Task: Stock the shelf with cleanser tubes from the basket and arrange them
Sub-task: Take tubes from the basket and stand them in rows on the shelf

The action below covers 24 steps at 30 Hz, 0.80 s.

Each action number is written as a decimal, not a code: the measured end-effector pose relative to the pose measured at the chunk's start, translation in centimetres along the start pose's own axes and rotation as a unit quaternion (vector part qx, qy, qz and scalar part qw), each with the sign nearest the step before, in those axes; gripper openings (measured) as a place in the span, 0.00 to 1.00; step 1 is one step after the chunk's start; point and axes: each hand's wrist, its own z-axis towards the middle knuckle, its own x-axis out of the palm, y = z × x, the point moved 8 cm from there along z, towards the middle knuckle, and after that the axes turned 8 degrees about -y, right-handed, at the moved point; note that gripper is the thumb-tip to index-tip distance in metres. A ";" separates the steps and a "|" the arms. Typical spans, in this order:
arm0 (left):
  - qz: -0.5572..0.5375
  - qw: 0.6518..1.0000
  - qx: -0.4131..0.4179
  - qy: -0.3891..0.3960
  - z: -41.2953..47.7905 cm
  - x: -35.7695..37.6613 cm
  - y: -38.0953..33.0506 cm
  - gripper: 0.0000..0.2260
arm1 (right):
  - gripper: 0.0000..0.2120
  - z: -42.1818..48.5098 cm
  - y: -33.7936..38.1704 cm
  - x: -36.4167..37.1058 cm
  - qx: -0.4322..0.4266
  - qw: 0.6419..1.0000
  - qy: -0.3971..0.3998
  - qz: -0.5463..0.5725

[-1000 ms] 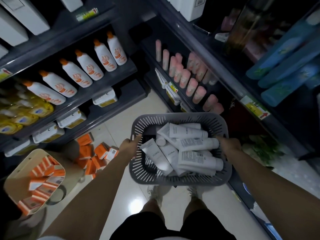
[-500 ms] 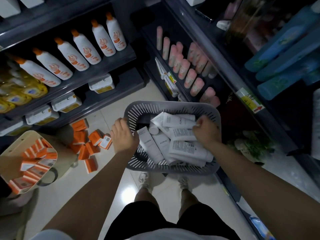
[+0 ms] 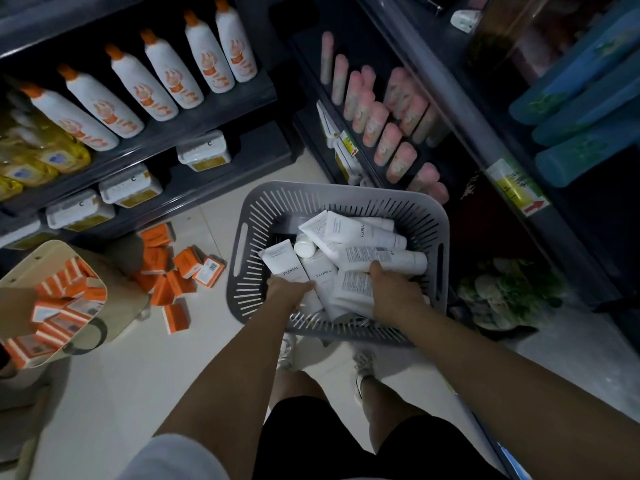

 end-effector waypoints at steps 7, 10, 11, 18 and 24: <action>0.008 1.000 0.030 0.001 -2.6 -2.2 -1.3 0.20 | 0.28 -0.3 -0.4 -0.2 -0.035 0.999 -0.010 0.010; 0.040 0.996 0.086 -0.004 -4.0 -4.5 -4.2 0.26 | 0.25 -0.6 -0.8 -1.0 -0.022 0.992 0.007 0.124; 0.050 0.992 0.112 -0.002 -4.7 -5.1 -5.6 0.28 | 0.23 -0.6 -0.7 -1.7 -0.012 0.985 0.004 0.172; 0.011 0.954 0.296 0.035 -12.2 -8.8 -17.8 0.24 | 0.20 -1.6 -0.3 -8.9 0.143 0.760 -0.069 0.630; -0.019 0.878 0.456 0.144 -21.9 -8.8 -27.5 0.24 | 0.20 -8.4 -2.1 -18.2 0.141 0.605 -0.224 0.751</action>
